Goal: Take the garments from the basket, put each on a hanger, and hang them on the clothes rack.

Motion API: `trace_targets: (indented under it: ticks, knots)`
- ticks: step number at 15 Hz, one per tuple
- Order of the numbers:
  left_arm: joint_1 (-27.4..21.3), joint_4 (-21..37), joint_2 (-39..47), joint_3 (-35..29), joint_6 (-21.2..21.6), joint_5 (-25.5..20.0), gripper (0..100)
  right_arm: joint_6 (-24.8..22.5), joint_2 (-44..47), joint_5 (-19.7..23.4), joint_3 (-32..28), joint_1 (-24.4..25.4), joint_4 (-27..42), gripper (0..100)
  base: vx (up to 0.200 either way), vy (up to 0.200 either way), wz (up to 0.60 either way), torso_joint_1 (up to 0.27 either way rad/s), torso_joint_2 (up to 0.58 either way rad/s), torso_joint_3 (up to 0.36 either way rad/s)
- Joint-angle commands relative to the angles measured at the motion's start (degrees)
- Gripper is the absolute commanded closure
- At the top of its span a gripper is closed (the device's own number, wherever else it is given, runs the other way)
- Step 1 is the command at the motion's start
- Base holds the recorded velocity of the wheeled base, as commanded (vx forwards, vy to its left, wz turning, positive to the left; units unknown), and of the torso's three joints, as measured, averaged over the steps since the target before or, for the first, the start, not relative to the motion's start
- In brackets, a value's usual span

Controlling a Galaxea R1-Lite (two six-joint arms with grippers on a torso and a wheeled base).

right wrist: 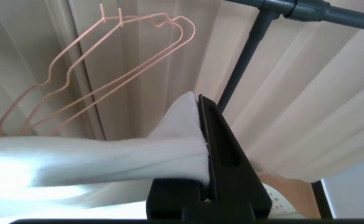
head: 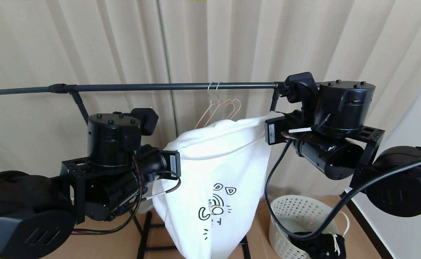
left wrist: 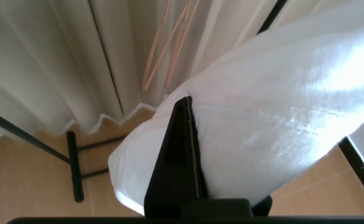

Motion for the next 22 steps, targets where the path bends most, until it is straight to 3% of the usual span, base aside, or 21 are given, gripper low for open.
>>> trace_targets:
  ticks: [1, 3, 4, 12, 17, 18, 22]
  knots:
    - [-0.1, 0.0, -1.2, 0.4, 0.4, 0.2, 100, 0.0, -0.2, 0.0, 0.0, 0.0, 0.0, 100, 0.000, 0.000, 0.00, 0.000, 0.00, 0.000]
    - [-0.2, 0.0, -0.9, 1.4, 0.8, 0.2, 100, 0.0, -0.5, 0.0, 0.0, 0.0, 0.0, 100, 0.000, 0.000, 0.00, 0.000, 0.00, 0.000]
    - [-0.3, 0.0, -0.5, 1.4, 0.8, 0.2, 0, 0.0, -0.6, 0.0, 0.1, 0.1, 0.0, 100, 0.000, 0.000, 0.00, 0.000, 0.00, 0.000]
    - [-0.3, -0.3, 11.7, -4.5, 0.8, 0.8, 0, -0.1, -2.4, 0.0, 2.2, 1.5, -0.1, 100, 0.000, 0.000, 0.00, 0.000, 0.00, 0.000]
    - [-0.4, -0.3, 16.5, -6.8, 0.8, 5.1, 0, -0.3, -3.2, 0.1, 3.4, 1.5, -0.4, 100, 0.000, 0.000, 0.00, 0.000, 0.00, 0.000]
    - [-0.5, -0.4, 16.3, -6.7, 0.8, 5.1, 100, -0.3, -3.5, 0.2, 3.9, 1.5, -0.5, 100, 0.000, 0.000, 0.00, 0.000, 0.00, 0.000]
    - [-1.1, -0.4, 11.5, -5.2, 0.8, 5.1, 100, -0.3, -3.5, 0.2, 4.0, 1.4, -0.5, 100, 0.000, 0.000, 0.00, 0.000, 0.00, 0.000]
